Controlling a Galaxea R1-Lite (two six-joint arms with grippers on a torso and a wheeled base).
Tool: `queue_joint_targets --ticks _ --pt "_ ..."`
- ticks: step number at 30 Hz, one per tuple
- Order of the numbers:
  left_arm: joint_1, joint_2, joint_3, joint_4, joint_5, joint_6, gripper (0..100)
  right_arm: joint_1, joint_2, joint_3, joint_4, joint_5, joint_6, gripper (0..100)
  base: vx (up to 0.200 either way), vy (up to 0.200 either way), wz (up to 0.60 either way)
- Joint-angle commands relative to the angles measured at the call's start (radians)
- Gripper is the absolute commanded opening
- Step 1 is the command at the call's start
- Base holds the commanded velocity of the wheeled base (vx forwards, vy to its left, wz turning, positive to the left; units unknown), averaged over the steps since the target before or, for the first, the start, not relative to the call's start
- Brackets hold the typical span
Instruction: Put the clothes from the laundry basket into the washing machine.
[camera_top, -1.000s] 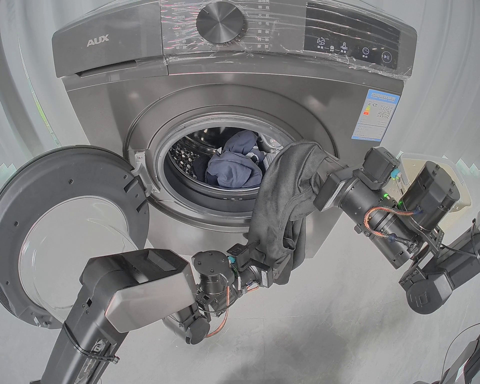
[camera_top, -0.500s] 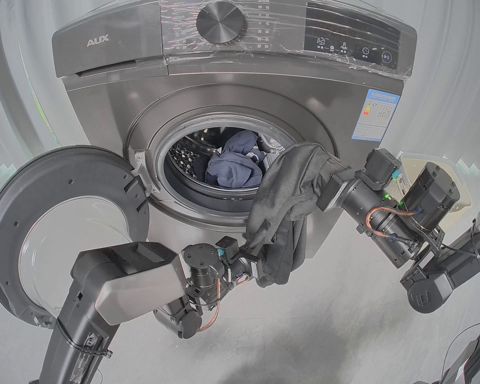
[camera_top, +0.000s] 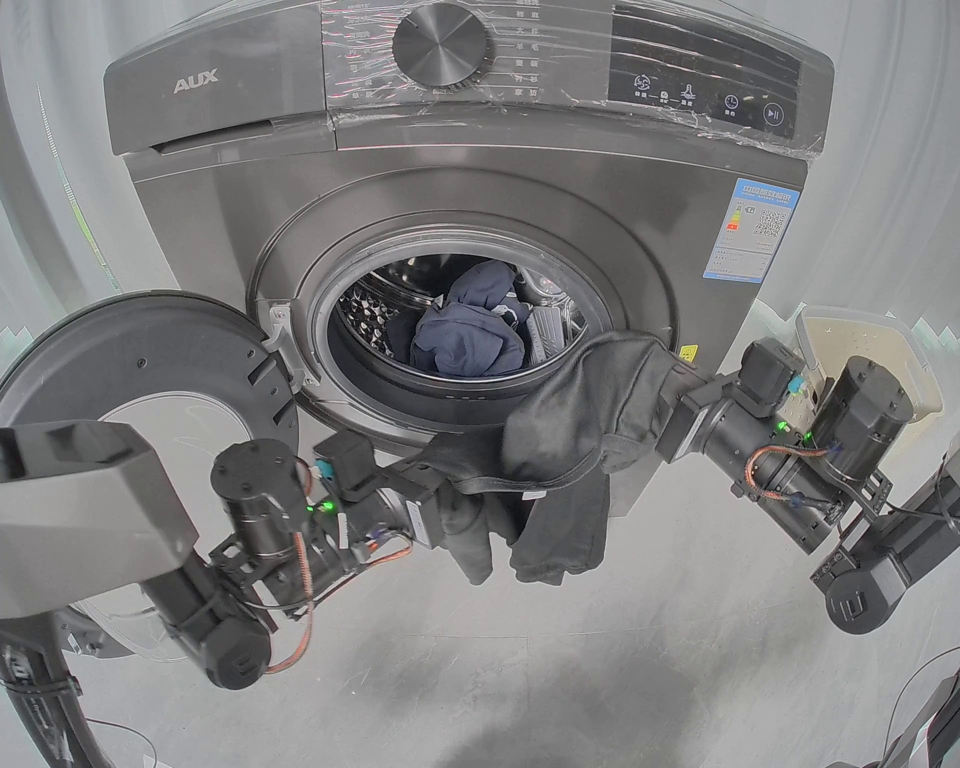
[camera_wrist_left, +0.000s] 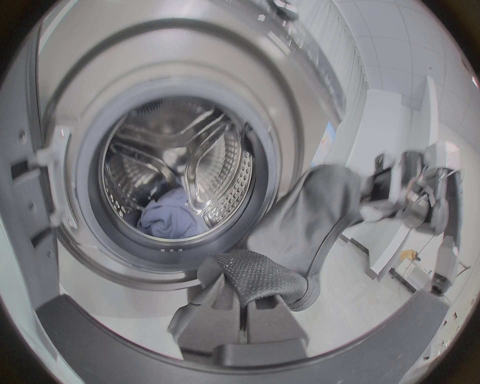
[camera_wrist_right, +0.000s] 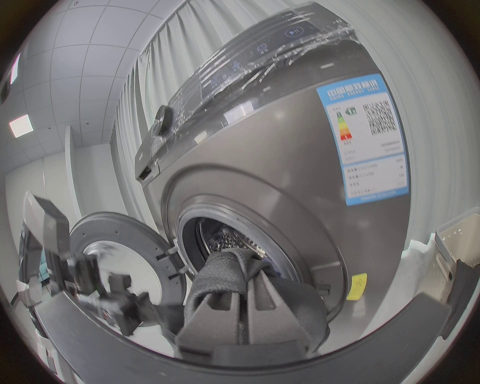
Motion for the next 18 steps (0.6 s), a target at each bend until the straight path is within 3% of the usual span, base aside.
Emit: queue_joint_targets --ticks 1,14,15,18 --pt "0.07 -0.239 0.101 0.001 -0.05 -0.019 0 -0.042 0.016 0.094 -0.001 0.023 0.0 0 0.0 0.0 0.0" --pt "0.187 -0.298 -0.011 0.001 -0.05 -0.045 0 -0.074 0.019 0.161 -0.035 0.056 -0.002 0 0.0 0.0 0.0" --pt "0.195 -0.319 -0.013 0.001 -0.049 -0.065 0 -0.087 0.023 0.164 -0.046 0.073 -0.002 0 0.0 0.0 0.0" --pt "0.216 -0.345 -0.014 0.001 -0.05 -0.076 0 -0.094 0.023 0.181 -0.06 0.116 0.0 0 0.0 0.0 0.0"
